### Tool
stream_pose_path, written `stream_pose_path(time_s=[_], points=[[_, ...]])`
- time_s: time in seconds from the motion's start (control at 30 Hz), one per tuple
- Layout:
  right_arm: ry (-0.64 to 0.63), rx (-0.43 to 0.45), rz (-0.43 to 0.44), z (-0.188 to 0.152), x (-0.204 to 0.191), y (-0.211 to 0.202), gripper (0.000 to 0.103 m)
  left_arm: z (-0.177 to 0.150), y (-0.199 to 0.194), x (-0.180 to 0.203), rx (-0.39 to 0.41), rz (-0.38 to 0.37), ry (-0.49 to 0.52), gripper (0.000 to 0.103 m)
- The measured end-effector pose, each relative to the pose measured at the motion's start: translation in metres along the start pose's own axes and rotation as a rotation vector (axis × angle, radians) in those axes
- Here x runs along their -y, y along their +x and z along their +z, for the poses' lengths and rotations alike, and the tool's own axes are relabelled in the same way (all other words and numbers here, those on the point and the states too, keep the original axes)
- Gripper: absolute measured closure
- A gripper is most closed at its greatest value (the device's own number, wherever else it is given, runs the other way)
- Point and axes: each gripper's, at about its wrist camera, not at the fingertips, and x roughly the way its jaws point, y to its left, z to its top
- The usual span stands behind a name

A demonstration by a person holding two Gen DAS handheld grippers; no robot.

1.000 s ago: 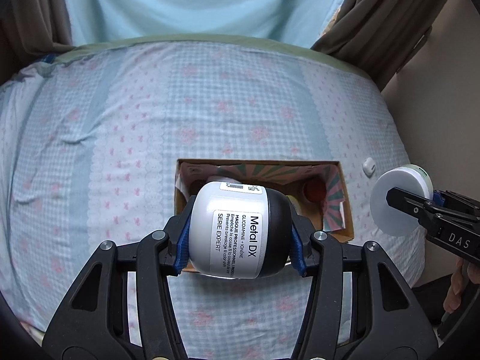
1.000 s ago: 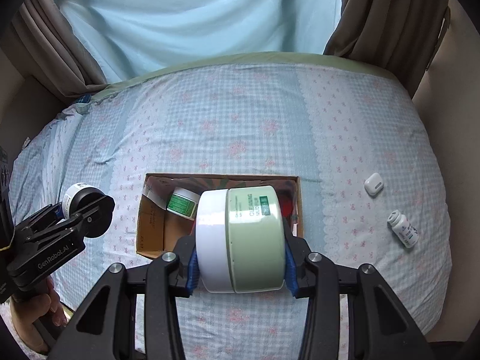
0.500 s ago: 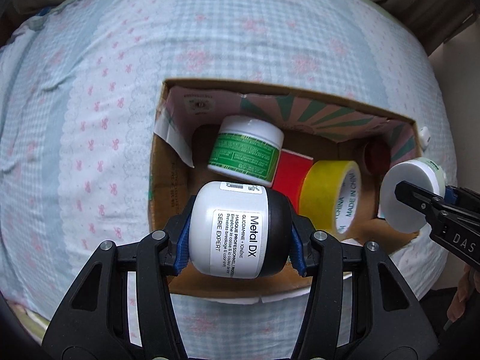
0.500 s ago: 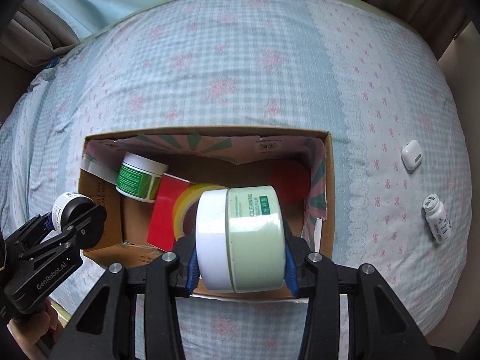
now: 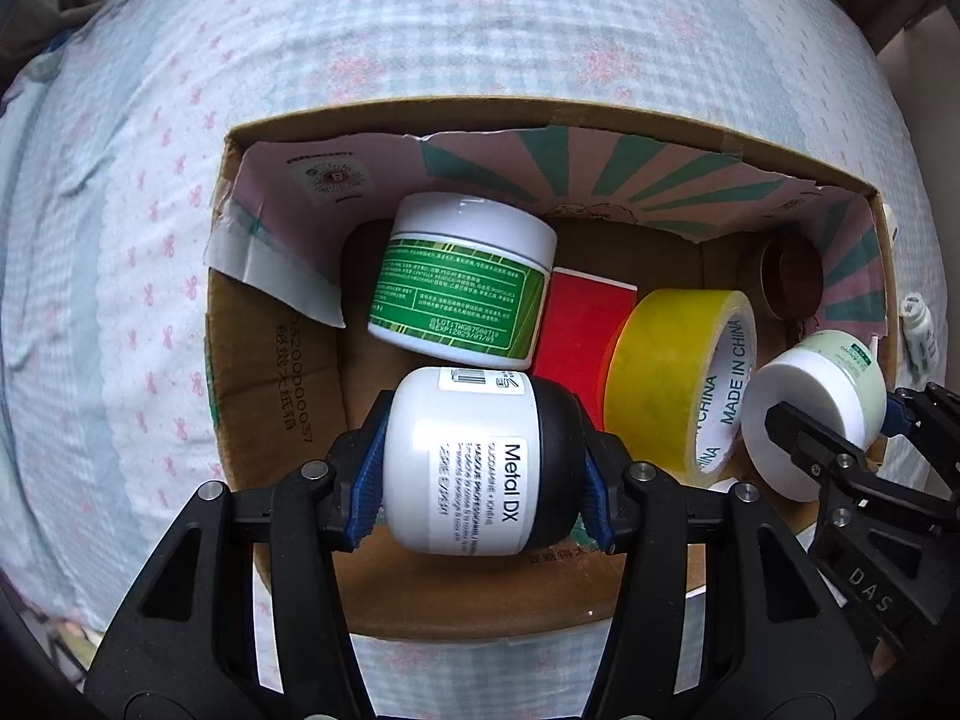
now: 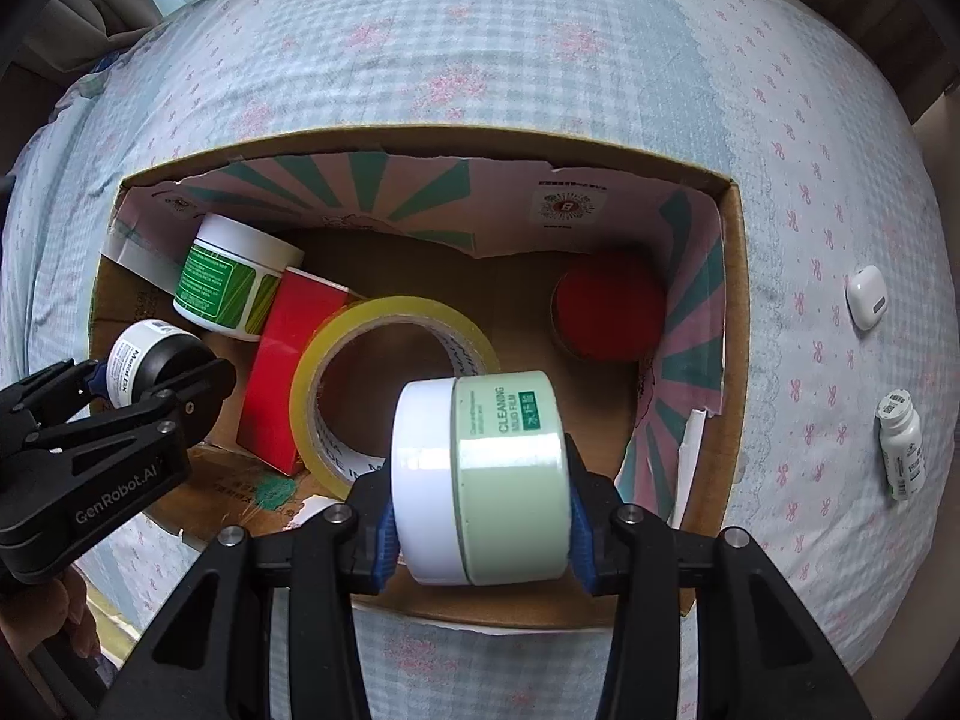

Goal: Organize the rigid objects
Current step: 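Lower both jars into the cardboard box and open both tools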

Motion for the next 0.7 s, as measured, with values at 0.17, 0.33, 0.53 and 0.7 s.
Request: stream_pose_path(time_s=[0.17,0.33,0.53,0.7], points=[[-0.090,0.033,-0.012,-0.006,-0.007,-0.005,0.000,0.009,-0.008,-0.002,0.025,-0.030,-0.026,0.000],[-0.105,0.030,0.028,-0.013,-0.004,-0.008,0.000,0.007,-0.010,-0.004,0.007,-0.028,-0.031,0.000],[-0.084,0.059,0.054,-0.012,-0.003,-0.018,0.000,0.000,-0.021,-0.004,0.012,-0.022,-0.029,0.000],[-0.070,0.074,0.053,-0.013,-0.004,-0.033,0.000,-0.006,-0.036,-0.001,0.035,-0.018,-0.015,0.000]])
